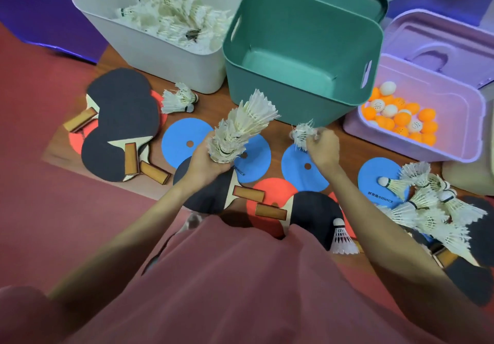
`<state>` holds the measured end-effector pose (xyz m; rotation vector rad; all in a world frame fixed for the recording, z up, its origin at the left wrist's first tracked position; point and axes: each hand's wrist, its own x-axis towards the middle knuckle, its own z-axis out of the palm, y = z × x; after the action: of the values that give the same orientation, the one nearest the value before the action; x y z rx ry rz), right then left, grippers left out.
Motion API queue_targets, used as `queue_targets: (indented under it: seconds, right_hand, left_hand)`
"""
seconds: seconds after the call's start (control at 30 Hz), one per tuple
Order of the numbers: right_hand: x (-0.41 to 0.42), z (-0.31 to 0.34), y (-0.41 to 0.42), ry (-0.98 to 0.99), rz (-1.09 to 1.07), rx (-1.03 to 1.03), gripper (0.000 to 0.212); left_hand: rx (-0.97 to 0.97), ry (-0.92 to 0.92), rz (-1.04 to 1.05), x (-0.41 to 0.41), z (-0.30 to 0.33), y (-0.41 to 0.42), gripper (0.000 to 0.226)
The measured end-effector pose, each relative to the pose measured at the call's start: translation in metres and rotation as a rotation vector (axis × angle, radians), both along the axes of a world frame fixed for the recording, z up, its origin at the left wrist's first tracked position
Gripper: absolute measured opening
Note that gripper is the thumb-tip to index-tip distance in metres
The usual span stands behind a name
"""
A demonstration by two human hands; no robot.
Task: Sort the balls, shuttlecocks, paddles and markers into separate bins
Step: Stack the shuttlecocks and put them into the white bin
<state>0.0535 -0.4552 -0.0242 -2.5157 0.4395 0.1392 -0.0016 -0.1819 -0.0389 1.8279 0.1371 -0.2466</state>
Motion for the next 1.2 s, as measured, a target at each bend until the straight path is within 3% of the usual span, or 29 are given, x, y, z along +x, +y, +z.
queue_targets:
  seconds: [0.07,0.13,0.27,0.43,0.67,0.73,0.87,1.0,1.07,1.17,1.2]
  right_hand:
    - [-0.002,0.017,0.010,-0.156,-0.006,0.163,0.031]
    - [-0.003,0.043,0.022,-0.287,-0.052,0.395,0.026]
    - [0.005,0.093,0.039,-0.390,-0.104,0.692,0.021]
    - [0.021,0.107,0.071,-0.243,-0.014,0.704,0.030]
    - [0.038,0.113,0.146,0.112,0.135,0.606,0.020]
    - [0.044,0.116,0.168,0.122,0.160,0.654,0.007]
    - [0.057,0.118,0.202,0.085,0.163,0.760,0.023]
    - [0.073,0.101,0.227,0.081,0.130,0.860,0.032]
    - [0.080,0.081,0.236,0.069,0.138,0.734,0.023]
    - [0.082,0.044,0.246,0.018,0.403,0.191,0.007]
    - [0.079,0.036,0.252,0.028,0.517,0.033,0.010]
  left_hand:
    - [0.018,0.006,-0.014,0.006,0.001,0.010,0.065]
    - [0.031,0.008,-0.019,0.011,0.003,0.019,0.062]
    - [0.031,0.004,-0.041,0.020,0.003,0.038,0.061]
    - [0.033,0.005,-0.101,0.035,0.001,0.068,0.060]
    - [-0.032,0.016,-0.170,0.048,0.005,0.103,0.056]
    - [-0.054,0.034,-0.121,0.050,0.001,0.117,0.050]
    - [-0.086,0.052,-0.006,0.051,0.000,0.150,0.049]
    - [-0.127,0.029,0.053,0.051,0.005,0.181,0.064]
    - [-0.149,0.029,0.087,0.051,0.007,0.196,0.066]
    - [-0.153,0.043,0.115,0.051,0.006,0.216,0.067]
    - [-0.155,0.048,0.118,0.051,0.005,0.222,0.067]
